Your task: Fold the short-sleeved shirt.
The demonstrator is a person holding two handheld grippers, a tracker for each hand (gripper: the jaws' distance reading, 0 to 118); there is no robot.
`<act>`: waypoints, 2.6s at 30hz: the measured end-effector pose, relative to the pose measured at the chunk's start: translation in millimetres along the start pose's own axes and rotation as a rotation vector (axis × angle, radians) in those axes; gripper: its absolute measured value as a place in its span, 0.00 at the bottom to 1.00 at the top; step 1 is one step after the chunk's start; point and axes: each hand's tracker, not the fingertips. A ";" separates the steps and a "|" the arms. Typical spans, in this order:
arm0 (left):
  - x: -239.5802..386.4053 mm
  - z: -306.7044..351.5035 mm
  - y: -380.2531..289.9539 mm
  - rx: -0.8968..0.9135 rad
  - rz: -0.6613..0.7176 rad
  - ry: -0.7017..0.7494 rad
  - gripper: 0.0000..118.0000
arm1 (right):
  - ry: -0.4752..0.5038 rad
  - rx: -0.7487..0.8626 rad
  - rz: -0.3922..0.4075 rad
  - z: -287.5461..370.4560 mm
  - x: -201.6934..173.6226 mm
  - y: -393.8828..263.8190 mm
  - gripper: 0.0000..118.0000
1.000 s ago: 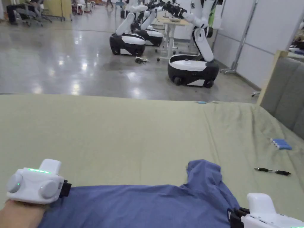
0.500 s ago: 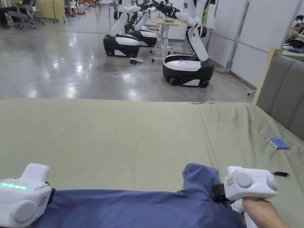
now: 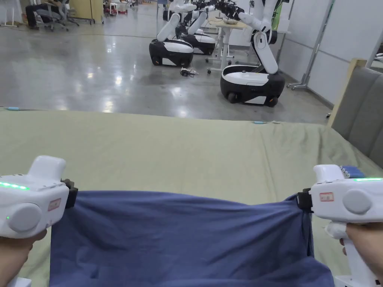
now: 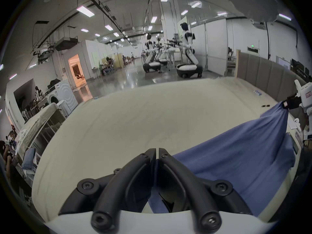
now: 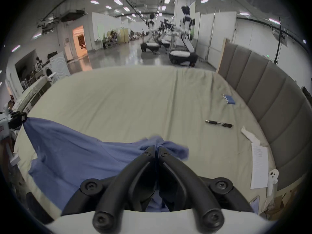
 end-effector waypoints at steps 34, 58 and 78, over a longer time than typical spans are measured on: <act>97.9 118.1 -151.9 0.145 0.038 -0.043 0.03 | 0.093 0.315 0.023 99.3 -162.7 -189.5 0.08; -109.3 -8.9 -273.2 -0.289 1.135 -0.939 0.60 | 0.129 0.242 0.021 89.4 -202.4 -181.9 0.08; -82.1 29.5 -194.6 -0.261 0.510 -0.152 0.05 | 0.137 0.252 -0.066 98.8 -167.5 -190.9 0.08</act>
